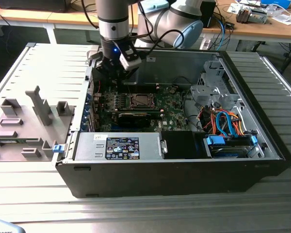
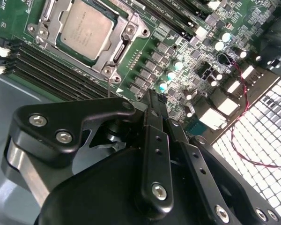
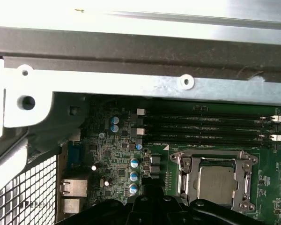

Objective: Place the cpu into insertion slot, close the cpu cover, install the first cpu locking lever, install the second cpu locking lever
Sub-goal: 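Install the first cpu locking lever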

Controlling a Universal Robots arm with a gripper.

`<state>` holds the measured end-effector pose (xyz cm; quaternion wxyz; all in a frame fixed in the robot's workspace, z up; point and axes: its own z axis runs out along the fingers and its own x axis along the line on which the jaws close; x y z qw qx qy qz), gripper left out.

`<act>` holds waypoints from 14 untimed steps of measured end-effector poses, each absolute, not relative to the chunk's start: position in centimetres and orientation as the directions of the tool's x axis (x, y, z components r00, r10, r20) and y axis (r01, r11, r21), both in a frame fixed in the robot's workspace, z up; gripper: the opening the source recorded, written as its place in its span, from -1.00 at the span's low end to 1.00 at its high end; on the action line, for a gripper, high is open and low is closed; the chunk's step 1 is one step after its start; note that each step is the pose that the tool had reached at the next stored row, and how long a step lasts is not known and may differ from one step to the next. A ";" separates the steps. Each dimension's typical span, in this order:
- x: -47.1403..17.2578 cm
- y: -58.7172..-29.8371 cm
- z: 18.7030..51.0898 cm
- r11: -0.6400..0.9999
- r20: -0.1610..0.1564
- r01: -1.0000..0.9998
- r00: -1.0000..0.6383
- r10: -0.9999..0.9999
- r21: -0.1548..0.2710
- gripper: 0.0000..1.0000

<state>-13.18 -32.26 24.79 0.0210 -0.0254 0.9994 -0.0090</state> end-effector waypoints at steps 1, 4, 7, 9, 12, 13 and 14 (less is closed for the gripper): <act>-13.3 -32.3 24.8 0.999 -0.042 -0.050 -0.998 -0.051 -0.019 -0.79; -13.4 -32.3 24.8 0.999 -0.042 -0.050 -0.998 -0.051 -0.019 -0.79; -13.7 -32.3 24.8 0.999 -0.042 -0.050 -0.998 -0.051 -0.019 -0.79; -13.8 -32.3 24.8 0.999 -0.042 -0.050 -0.998 -0.051 -0.019 -0.79; -14.0 -32.3 24.8 0.999 -0.042 -0.050 -0.998 -0.051 -0.019 -0.79; -14.1 -32.3 24.8 0.999 -0.042 -0.050 -0.998 -0.051 -0.019 -0.79; -14.1 -32.2 24.8 0.999 -0.041 -0.050 -0.998 -0.051 -0.019 -0.79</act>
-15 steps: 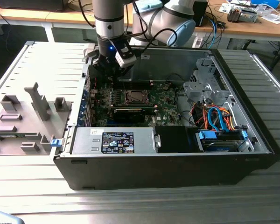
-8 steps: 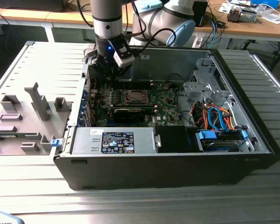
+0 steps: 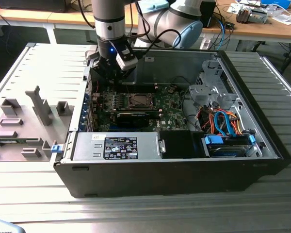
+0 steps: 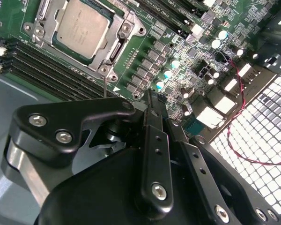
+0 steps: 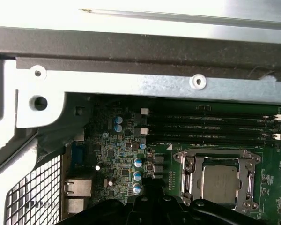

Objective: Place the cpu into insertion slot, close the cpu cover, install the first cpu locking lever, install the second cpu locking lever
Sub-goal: 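Install the first cpu locking lever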

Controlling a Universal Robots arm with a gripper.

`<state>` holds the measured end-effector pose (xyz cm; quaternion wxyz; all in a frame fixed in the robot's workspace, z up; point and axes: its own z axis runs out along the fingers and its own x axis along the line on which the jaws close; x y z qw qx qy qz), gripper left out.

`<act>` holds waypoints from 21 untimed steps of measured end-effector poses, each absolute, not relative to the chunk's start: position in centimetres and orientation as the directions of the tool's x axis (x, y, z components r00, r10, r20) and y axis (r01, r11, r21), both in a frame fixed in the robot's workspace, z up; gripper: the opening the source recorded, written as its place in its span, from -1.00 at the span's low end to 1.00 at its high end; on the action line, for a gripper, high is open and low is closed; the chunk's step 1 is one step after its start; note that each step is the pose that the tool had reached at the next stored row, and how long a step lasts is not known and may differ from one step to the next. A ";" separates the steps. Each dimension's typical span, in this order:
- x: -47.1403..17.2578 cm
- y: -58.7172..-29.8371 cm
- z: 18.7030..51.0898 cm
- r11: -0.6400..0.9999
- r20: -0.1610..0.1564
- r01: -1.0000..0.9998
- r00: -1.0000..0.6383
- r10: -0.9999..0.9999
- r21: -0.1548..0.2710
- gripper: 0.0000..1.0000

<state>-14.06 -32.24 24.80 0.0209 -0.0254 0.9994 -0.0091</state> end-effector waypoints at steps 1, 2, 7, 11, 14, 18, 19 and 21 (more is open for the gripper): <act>-14.1 -32.2 24.8 0.999 -0.041 -0.050 -0.998 -0.051 -0.019 -0.79; -14.1 -32.2 24.8 0.999 -0.041 -0.050 -0.998 -0.051 -0.019 -0.79; -13.4 -32.2 24.7 0.999 -0.042 -0.050 -0.998 -0.050 -0.009 -0.79; -13.4 -32.2 24.7 0.999 -0.043 -0.046 -0.998 -0.045 0.022 -0.79; -13.4 -31.7 24.7 0.999 -0.043 -0.046 -0.998 -0.045 0.024 -0.79; -13.4 -30.9 24.7 0.999 -0.043 -0.046 -0.998 -0.045 0.022 -0.79; -13.3 -30.8 24.7 0.999 -0.043 -0.046 -0.998 -0.045 0.021 -0.79; -13.0 -30.7 24.7 0.999 -0.042 -0.046 -0.998 -0.045 0.018 -0.79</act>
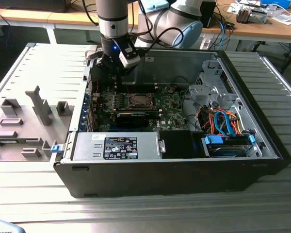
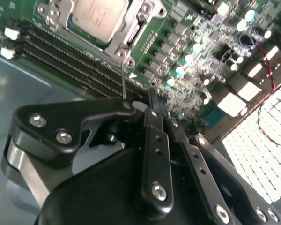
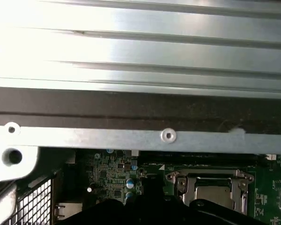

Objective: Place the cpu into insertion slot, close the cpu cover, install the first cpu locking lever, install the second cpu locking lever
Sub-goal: 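Install the first cpu locking lever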

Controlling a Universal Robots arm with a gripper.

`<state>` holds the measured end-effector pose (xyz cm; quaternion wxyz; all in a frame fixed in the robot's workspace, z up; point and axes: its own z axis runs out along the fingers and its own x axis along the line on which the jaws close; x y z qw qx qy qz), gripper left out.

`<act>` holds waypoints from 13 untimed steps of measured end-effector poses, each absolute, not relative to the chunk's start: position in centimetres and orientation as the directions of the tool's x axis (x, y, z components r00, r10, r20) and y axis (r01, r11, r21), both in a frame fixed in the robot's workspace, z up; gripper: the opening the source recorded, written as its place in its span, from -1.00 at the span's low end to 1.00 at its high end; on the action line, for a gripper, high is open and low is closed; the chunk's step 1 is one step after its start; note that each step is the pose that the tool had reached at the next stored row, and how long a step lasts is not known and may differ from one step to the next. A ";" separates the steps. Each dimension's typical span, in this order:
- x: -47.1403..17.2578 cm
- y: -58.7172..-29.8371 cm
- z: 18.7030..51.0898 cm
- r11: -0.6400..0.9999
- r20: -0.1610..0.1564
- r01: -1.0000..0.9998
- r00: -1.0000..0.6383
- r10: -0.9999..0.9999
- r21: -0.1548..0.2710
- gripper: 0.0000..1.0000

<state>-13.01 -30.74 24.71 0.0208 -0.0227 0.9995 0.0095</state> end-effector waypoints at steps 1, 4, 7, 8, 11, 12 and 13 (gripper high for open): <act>-12.7 -30.7 24.7 0.999 -0.041 -0.046 -0.998 -0.045 0.018 -0.79; -12.1 -30.5 24.9 0.999 -0.036 -0.046 -0.998 -0.045 0.018 -0.79; -11.7 -30.3 25.3 0.999 -0.031 -0.045 -0.999 -0.045 0.018 -0.79; -11.6 -30.2 25.5 0.999 -0.029 -0.045 -0.999 -0.045 0.019 -0.79; -11.3 -30.1 26.0 0.999 -0.023 -0.045 -0.999 -0.045 0.019 -0.79; -11.1 -30.0 26.1 0.999 -0.021 -0.045 -0.999 -0.045 0.019 -0.79; -10.9 -30.0 26.2 0.999 -0.016 -0.045 -0.999 -0.045 0.019 -0.79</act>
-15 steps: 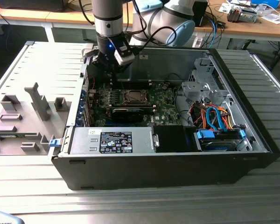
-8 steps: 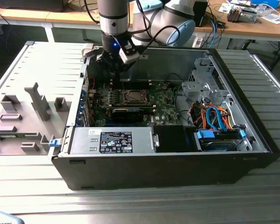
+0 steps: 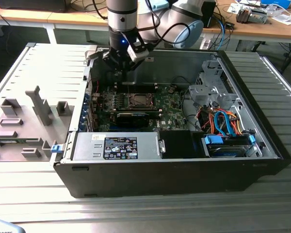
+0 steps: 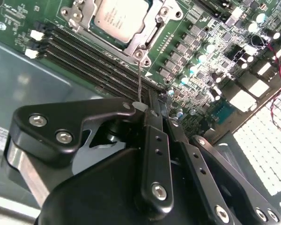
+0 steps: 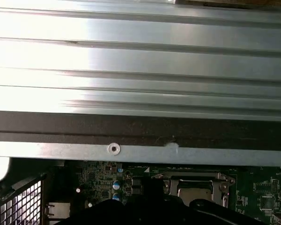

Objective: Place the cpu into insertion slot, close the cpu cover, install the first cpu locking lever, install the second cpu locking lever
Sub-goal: 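Install the first cpu locking lever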

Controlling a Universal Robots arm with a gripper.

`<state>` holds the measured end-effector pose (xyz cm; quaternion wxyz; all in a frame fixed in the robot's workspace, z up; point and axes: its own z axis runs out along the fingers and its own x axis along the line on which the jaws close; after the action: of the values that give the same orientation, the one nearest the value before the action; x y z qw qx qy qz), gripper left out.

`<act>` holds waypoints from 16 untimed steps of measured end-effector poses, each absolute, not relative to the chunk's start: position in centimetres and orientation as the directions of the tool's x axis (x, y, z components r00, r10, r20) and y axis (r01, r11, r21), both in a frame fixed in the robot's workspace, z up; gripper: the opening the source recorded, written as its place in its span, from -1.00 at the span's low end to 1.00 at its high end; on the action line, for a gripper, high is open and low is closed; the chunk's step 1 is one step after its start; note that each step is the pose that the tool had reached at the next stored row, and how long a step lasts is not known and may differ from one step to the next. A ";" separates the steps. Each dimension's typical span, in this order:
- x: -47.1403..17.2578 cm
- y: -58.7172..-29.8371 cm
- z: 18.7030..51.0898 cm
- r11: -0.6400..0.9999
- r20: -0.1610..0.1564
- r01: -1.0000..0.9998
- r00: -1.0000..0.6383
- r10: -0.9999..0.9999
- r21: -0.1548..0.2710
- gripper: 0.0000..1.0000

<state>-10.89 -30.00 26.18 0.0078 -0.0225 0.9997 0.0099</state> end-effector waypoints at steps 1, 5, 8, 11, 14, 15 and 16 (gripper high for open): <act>-10.6 -30.0 26.2 0.999 -0.010 -0.045 -0.999 -0.045 0.020 -0.79; -9.1 -29.9 26.2 0.999 0.027 -0.044 -0.999 -0.045 0.021 -0.79; -8.3 -30.0 26.2 0.999 0.044 -0.044 -0.998 -0.045 0.022 -0.79; -8.3 -30.0 26.2 0.999 0.044 -0.044 -0.998 -0.045 0.022 -0.79; -8.3 -29.9 26.2 0.999 0.044 -0.044 -0.998 -0.045 0.022 -0.79; -8.3 -29.9 26.2 0.999 0.044 -0.044 -0.998 -0.045 0.022 -0.79; -8.3 -29.9 26.2 0.999 0.044 -0.044 -0.998 -0.045 0.022 -0.79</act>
<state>-8.27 -29.94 26.17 -0.0221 -0.0222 0.9995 0.0106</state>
